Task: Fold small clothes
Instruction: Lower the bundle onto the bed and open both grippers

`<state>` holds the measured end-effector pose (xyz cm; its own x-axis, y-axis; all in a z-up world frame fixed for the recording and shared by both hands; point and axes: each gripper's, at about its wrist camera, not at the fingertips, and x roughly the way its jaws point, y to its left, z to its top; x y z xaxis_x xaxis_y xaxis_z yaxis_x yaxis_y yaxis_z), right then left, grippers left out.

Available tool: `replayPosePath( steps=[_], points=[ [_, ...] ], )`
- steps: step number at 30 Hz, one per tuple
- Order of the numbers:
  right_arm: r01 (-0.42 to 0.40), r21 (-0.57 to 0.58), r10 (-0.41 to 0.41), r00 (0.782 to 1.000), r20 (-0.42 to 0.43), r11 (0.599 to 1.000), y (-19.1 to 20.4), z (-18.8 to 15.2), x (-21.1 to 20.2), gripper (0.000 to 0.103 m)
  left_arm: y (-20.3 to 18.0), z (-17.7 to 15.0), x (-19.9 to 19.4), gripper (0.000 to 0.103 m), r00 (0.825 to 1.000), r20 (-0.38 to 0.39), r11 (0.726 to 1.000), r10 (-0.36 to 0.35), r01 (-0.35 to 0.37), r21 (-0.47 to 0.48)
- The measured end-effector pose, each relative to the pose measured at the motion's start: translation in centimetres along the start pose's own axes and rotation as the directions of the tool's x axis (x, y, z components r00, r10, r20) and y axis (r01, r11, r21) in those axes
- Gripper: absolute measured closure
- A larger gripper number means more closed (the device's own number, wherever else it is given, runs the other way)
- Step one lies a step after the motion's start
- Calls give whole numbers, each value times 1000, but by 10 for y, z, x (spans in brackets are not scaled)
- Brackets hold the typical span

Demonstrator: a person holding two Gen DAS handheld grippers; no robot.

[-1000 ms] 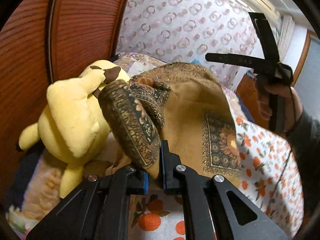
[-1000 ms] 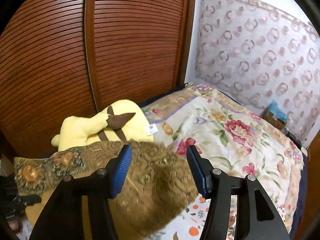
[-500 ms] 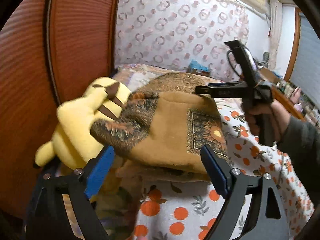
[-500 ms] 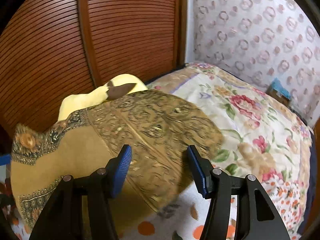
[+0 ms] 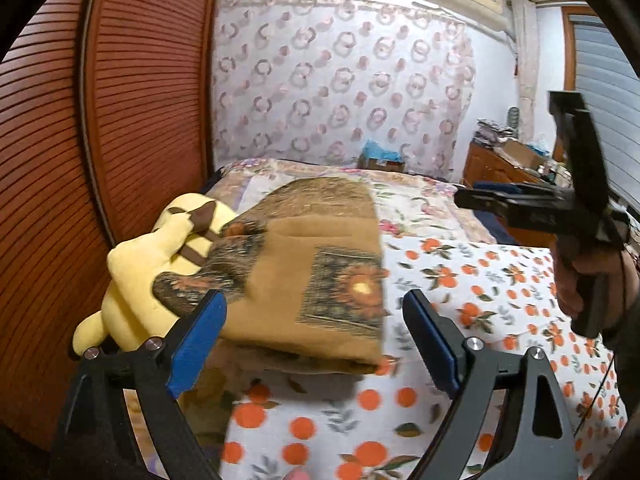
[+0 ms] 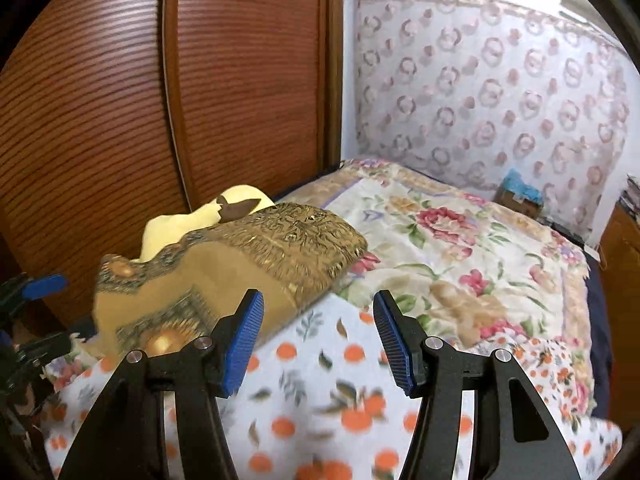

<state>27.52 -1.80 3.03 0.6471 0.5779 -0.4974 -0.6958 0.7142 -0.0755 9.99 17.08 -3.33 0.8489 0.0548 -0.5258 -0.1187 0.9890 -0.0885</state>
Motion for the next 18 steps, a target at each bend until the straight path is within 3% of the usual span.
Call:
replayPosePath(
  steps=[7, 18],
  points=[
    [59, 58, -61, 997, 39, 997, 12, -48, -65, 30, -42, -1, -16, 13, 999, 37, 997, -20, 17, 74],
    [209, 185, -219, 975, 36, 960, 29, -100, -154, 29, -99, -9, -34, 13, 996, 41, 990, -82, 76, 118]
  ],
)
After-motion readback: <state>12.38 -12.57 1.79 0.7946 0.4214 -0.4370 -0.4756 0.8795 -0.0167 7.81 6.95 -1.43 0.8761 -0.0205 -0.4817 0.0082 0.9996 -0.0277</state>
